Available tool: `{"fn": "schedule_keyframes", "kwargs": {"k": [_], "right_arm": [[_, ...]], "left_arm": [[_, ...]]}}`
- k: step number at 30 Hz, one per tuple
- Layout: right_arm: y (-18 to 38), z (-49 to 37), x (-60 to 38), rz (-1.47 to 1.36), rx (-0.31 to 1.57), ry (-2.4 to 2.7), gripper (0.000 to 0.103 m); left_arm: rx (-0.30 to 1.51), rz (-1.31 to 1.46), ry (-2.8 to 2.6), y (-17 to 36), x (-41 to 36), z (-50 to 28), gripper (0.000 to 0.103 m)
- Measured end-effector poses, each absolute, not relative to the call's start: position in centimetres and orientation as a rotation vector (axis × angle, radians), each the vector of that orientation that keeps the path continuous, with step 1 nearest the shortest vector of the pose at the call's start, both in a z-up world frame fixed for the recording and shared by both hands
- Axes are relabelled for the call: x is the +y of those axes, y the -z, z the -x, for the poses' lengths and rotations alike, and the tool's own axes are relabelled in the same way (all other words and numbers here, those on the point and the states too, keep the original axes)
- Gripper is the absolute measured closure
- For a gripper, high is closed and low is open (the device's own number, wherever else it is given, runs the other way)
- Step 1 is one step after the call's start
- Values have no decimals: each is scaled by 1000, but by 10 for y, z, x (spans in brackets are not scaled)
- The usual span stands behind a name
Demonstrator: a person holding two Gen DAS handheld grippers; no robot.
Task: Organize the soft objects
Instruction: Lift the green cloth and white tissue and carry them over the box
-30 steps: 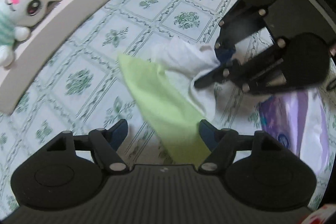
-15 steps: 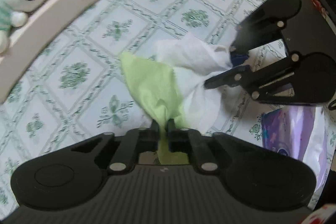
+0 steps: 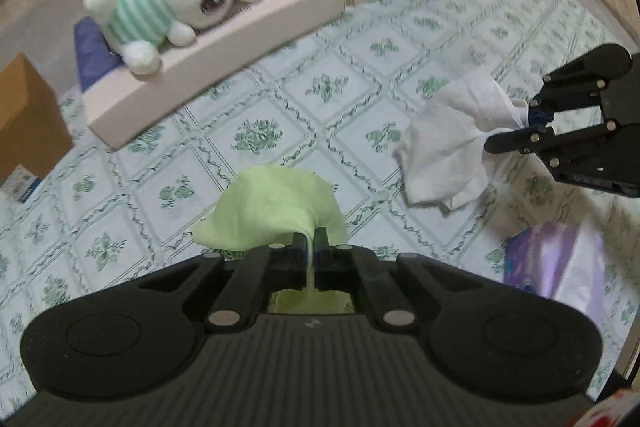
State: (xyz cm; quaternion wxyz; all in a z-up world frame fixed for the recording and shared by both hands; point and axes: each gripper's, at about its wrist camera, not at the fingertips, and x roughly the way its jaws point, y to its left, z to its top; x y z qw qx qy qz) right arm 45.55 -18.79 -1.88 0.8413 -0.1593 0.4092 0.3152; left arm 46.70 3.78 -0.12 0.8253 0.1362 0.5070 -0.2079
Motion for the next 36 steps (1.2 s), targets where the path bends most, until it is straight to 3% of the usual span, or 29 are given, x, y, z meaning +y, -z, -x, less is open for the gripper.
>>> {"fn": "schedule_keyframes", "kwargs": {"k": [19,36], "right_arm": [[-95,-318,-198,271,710,-655,94],[-101,-187,-210,247,645,-693,94]], "left_arm": [[888,-224,414,-103,2,-325,101],[780,-82,386,-100,-6,-171,101]]}}
